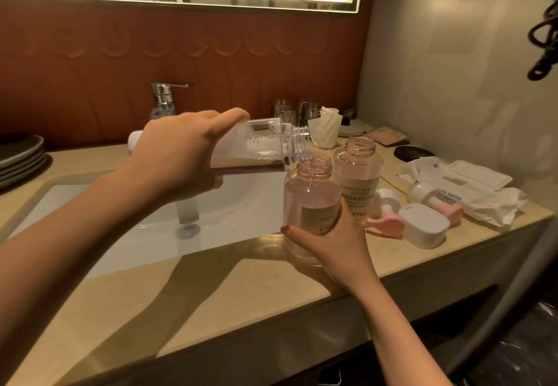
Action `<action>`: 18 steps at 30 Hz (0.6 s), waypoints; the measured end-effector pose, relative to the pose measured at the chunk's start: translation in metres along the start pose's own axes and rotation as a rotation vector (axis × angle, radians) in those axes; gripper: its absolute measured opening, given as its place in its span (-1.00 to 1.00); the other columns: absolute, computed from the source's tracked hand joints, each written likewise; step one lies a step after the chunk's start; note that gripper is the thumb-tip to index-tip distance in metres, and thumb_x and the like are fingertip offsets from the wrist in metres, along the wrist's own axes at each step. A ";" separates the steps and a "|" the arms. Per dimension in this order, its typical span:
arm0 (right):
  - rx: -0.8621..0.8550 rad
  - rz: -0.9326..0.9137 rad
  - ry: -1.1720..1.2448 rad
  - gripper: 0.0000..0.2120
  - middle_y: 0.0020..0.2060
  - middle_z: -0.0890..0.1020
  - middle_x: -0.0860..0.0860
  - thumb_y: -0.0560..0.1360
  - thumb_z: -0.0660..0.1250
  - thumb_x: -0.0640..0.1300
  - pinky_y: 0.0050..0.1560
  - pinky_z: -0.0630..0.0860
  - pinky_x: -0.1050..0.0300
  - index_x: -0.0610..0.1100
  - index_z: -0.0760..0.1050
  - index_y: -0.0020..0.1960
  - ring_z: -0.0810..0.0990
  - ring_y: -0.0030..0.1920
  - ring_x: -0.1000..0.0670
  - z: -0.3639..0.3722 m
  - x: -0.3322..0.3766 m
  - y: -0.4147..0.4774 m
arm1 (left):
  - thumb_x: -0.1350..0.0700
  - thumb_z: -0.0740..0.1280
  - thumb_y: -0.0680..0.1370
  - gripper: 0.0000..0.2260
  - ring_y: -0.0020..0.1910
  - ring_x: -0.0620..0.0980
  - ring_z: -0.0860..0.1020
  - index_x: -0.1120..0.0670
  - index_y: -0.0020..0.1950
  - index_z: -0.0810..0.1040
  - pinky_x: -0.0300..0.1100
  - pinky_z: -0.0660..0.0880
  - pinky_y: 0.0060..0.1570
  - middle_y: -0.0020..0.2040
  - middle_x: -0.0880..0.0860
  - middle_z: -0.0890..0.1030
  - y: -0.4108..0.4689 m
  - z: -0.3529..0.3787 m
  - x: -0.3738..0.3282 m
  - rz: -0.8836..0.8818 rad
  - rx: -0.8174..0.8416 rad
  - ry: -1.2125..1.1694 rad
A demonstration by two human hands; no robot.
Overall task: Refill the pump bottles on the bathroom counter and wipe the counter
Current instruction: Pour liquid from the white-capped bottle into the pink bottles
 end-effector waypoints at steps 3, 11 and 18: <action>0.003 0.005 0.000 -0.17 0.18 0.50 0.15 0.21 0.55 0.14 0.07 0.45 0.30 0.02 0.28 0.38 0.47 0.18 0.13 0.000 -0.001 0.000 | 0.10 0.57 0.25 -0.24 -0.11 0.13 0.58 -0.08 0.37 0.30 -0.09 0.54 -0.34 0.03 0.05 0.61 0.000 0.001 0.001 0.016 -0.003 -0.020; 0.003 0.013 0.005 -0.18 0.14 0.49 0.18 0.21 0.55 0.11 -0.03 0.42 0.40 0.03 0.28 0.37 0.47 0.15 0.16 -0.001 0.001 0.000 | 0.10 0.57 0.25 -0.25 -0.12 0.12 0.57 -0.06 0.37 0.32 -0.12 0.50 -0.34 0.03 0.05 0.61 0.000 0.001 0.001 0.016 -0.014 -0.023; 0.010 0.017 0.012 -0.18 0.16 0.48 0.17 0.22 0.54 0.11 -0.04 0.41 0.39 0.04 0.27 0.38 0.46 0.16 0.14 0.000 0.001 0.000 | 0.10 0.58 0.25 -0.24 -0.11 0.11 0.57 -0.05 0.38 0.32 -0.16 0.46 -0.34 0.03 0.05 0.61 0.000 0.000 0.000 0.021 -0.010 -0.024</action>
Point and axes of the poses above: each hand's wrist, its own y-axis towards the middle knuckle, its own z-axis out of the palm, x = y × z, the point moved 1 cm from there along y, towards the middle knuckle
